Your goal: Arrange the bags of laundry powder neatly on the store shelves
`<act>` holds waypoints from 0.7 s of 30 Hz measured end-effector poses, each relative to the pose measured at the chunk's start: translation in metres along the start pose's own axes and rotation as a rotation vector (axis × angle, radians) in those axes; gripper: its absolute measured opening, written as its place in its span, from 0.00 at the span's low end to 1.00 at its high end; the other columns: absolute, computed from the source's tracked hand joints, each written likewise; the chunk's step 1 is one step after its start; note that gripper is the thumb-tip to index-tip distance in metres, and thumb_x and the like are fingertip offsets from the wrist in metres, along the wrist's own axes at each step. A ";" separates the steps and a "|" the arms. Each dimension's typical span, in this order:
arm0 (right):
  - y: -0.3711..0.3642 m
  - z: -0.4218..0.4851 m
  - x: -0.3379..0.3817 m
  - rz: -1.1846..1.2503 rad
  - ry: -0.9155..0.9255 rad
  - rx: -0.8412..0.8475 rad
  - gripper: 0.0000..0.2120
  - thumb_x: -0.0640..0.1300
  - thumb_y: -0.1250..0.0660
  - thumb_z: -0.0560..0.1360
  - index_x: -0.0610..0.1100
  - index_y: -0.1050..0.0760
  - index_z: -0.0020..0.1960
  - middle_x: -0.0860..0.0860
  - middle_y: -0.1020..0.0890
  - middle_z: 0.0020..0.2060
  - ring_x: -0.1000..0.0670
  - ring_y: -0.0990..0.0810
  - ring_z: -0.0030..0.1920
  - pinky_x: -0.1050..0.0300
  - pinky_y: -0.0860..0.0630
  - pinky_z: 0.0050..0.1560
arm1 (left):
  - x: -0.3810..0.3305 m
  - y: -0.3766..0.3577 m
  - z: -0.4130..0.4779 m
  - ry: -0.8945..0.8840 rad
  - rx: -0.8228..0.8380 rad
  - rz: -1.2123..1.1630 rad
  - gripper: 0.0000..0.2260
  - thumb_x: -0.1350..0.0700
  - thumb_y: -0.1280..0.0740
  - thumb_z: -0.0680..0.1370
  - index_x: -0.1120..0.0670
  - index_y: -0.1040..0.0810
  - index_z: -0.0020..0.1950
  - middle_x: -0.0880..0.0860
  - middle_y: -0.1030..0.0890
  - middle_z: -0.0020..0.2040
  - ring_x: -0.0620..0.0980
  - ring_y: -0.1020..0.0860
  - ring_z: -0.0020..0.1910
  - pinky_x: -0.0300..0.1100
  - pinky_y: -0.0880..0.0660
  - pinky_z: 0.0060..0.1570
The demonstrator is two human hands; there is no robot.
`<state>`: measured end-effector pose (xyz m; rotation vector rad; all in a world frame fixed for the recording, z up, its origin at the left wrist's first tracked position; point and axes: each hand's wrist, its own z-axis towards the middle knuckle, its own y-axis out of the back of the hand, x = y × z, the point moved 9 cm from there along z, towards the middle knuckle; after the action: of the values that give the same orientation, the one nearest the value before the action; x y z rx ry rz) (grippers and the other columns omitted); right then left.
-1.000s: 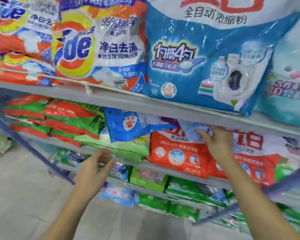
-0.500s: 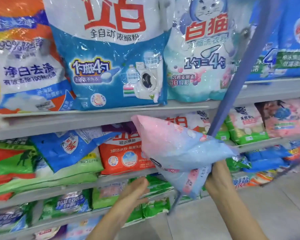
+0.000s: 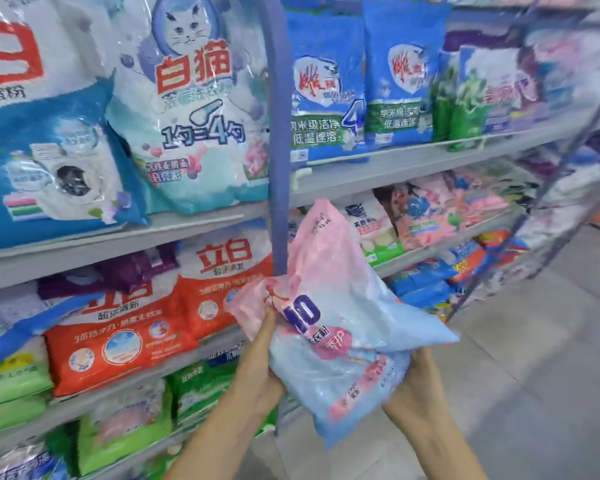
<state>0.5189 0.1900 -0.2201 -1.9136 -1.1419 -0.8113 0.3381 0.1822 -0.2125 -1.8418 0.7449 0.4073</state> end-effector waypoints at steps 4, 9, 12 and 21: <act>0.072 0.019 0.045 0.426 0.250 0.365 0.28 0.53 0.58 0.80 0.38 0.46 0.75 0.39 0.42 0.74 0.42 0.44 0.74 0.48 0.51 0.73 | -0.003 -0.058 0.003 -0.168 0.020 0.132 0.34 0.47 0.22 0.60 0.56 0.24 0.63 0.59 0.20 0.59 0.58 0.22 0.58 0.58 0.30 0.63; 0.126 0.027 0.110 0.193 0.460 0.332 0.31 0.61 0.38 0.75 0.44 0.36 0.72 0.45 0.28 0.67 0.47 0.30 0.67 0.50 0.36 0.69 | 0.001 -0.131 0.011 -0.400 -0.003 0.531 0.18 0.52 0.21 0.60 0.54 0.21 0.45 0.48 0.15 0.41 0.49 0.18 0.44 0.39 0.23 0.46; 0.132 0.034 0.154 -0.089 0.512 0.281 0.28 0.64 0.25 0.58 0.46 0.24 0.49 0.57 0.16 0.36 0.59 0.19 0.37 0.62 0.24 0.39 | 0.030 -0.177 0.019 -0.410 0.094 0.624 0.07 0.65 0.29 0.71 0.53 0.22 0.43 0.43 0.17 0.32 0.38 0.19 0.33 0.30 0.25 0.34; 0.243 0.025 0.279 -0.036 0.685 -0.039 0.06 0.42 0.36 0.77 0.42 0.22 0.44 0.51 0.15 0.34 0.53 0.17 0.35 0.54 0.21 0.44 | 0.072 -0.295 0.052 -0.407 0.266 0.789 0.19 0.54 0.20 0.59 0.54 0.21 0.46 0.55 0.16 0.45 0.54 0.18 0.44 0.51 0.22 0.52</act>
<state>0.8540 0.2533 -0.0747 -1.4538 -0.7338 -1.3758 0.5903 0.2817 -0.0655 -1.1035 1.1520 1.0916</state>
